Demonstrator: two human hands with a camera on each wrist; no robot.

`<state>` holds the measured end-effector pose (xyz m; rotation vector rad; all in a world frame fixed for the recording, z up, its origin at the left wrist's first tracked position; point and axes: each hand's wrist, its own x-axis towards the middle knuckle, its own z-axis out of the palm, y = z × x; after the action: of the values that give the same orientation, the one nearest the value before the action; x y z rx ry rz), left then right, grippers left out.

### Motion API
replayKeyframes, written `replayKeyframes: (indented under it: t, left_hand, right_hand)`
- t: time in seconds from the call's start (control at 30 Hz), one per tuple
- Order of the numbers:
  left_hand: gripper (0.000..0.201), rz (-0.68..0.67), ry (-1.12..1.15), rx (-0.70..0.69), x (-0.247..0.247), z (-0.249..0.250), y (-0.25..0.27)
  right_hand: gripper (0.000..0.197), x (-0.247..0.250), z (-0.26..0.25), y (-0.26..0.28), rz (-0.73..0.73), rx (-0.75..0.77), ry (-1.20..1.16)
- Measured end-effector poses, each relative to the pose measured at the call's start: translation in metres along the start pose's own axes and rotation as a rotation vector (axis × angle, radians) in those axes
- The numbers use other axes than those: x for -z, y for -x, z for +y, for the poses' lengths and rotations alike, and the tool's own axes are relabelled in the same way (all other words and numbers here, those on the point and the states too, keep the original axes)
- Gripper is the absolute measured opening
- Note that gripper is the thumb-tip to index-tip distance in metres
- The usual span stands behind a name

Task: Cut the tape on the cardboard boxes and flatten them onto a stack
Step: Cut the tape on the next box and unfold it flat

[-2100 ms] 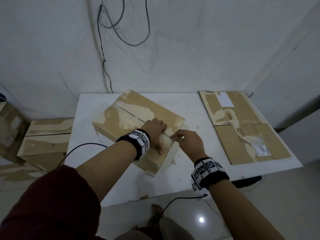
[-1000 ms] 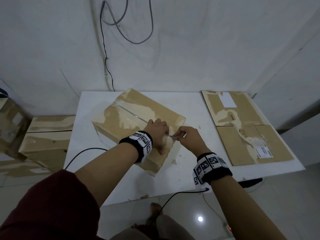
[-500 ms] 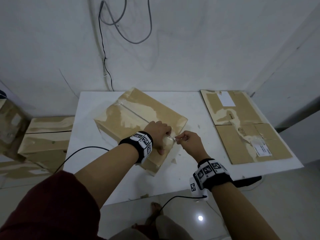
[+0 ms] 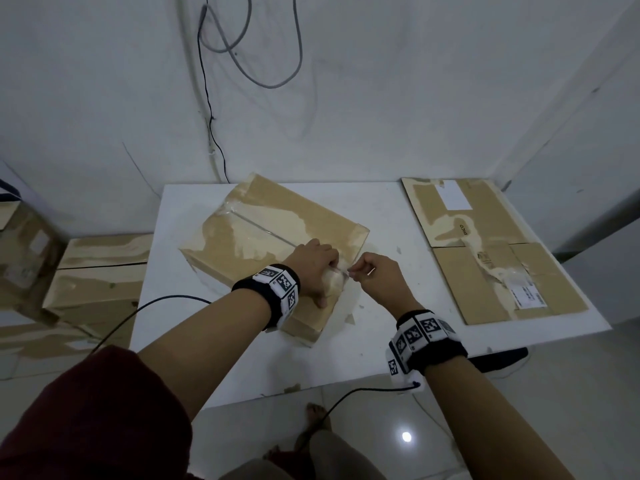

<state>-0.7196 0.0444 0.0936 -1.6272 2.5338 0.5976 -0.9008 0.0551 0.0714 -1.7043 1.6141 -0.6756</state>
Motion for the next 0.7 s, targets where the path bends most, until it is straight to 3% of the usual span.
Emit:
replayKeyframes:
  t: [0.17, 0.47, 0.6, 0.7]
  left_hand:
    - [0.074, 0.030, 0.108, 0.033, -0.004, -0.002, 0.000]
    - [0.075, 0.047, 0.134, 0.037, -0.006, -0.010, 0.005]
    - [0.076, 0.021, 0.087, -0.003, -0.004, -0.003, 0.003]
    - [0.076, 0.000, 0.035, -0.041, -0.002, 0.000, 0.000]
  right_hand:
    - [0.019, -0.001, -0.002, -0.004, 0.059, 0.066, 0.107]
    - [0.025, -0.009, -0.001, -0.014, -0.043, 0.074, 0.059]
    - [0.022, 0.004, -0.006, -0.021, -0.140, 0.061, 0.165]
    - [0.022, 0.007, -0.005, -0.023, -0.117, 0.063, 0.173]
